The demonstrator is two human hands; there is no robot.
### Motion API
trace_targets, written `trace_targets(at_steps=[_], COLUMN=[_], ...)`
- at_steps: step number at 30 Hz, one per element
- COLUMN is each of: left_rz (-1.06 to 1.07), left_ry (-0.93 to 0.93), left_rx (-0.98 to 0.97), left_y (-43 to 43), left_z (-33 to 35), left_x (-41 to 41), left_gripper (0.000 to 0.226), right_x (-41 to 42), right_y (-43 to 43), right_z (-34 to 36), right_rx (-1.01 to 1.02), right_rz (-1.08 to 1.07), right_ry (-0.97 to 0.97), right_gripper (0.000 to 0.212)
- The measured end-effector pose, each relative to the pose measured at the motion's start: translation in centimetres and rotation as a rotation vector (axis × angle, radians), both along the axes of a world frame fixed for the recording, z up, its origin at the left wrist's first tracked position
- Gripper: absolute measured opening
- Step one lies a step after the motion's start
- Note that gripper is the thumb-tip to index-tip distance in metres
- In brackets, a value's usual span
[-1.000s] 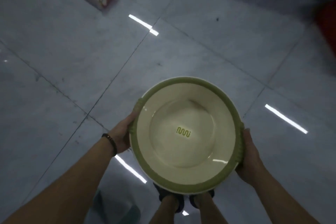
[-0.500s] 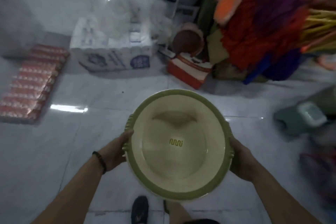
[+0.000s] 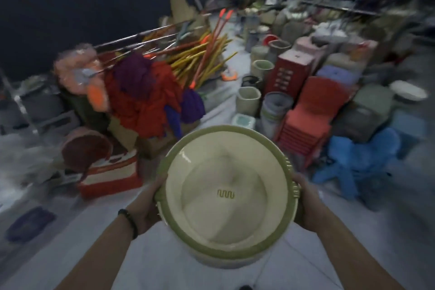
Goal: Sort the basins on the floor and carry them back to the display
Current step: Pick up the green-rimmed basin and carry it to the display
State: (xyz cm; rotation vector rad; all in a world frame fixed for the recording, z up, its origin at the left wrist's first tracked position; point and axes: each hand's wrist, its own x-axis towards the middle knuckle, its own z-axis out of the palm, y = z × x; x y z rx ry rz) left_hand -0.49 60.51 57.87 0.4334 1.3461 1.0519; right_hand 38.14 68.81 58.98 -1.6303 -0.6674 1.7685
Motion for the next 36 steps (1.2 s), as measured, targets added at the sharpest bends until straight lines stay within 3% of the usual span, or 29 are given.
trace_targets(at_steps=[4, 9, 20, 23, 27, 33, 36], left_rz=[-0.150, -0.372, -0.674, -0.740, -0.914, -1.045, -1.073], left_ry=[0.012, -0.068, -0.237, -0.218, -0.239, -0.163, -0.123], left_rx=[0.073, 0.184, 0.119, 0.153, 0.040, 0.013, 0.015], left_y=[10.3, 21.6, 46.2, 51.7, 57.2, 62.4, 63.7], left_z=[2.6, 5.2, 5.1, 6.7, 7.6, 6.1, 5.7], left_x=[9.8, 22.5, 51.0, 59.1, 70.6, 89.4, 98.9], left_gripper=[0.078, 0.037, 0.068, 0.039, 0.052, 0.050, 0.051], right_x=[10.0, 21.2, 42.1, 47.2, 54.8, 70.0, 78.9], right_y=[4.7, 8.2, 16.5, 18.7, 20.7, 23.0, 23.9], right_z=[1.4, 3.0, 3.9, 4.3, 5.8, 5.6, 5.8], right_rx=[-0.028, -0.012, -0.036, -0.032, -0.024, 0.068, 0.060], right_rz=[-0.150, -0.379, -0.816, -0.941, -1.092, -1.273, -1.297], right_ry=[-0.036, -0.058, -0.018, -0.015, -0.008, -0.070, -0.085], right_gripper=[0.088, 0.085, 0.075, 0.080, 0.094, 0.059, 0.062])
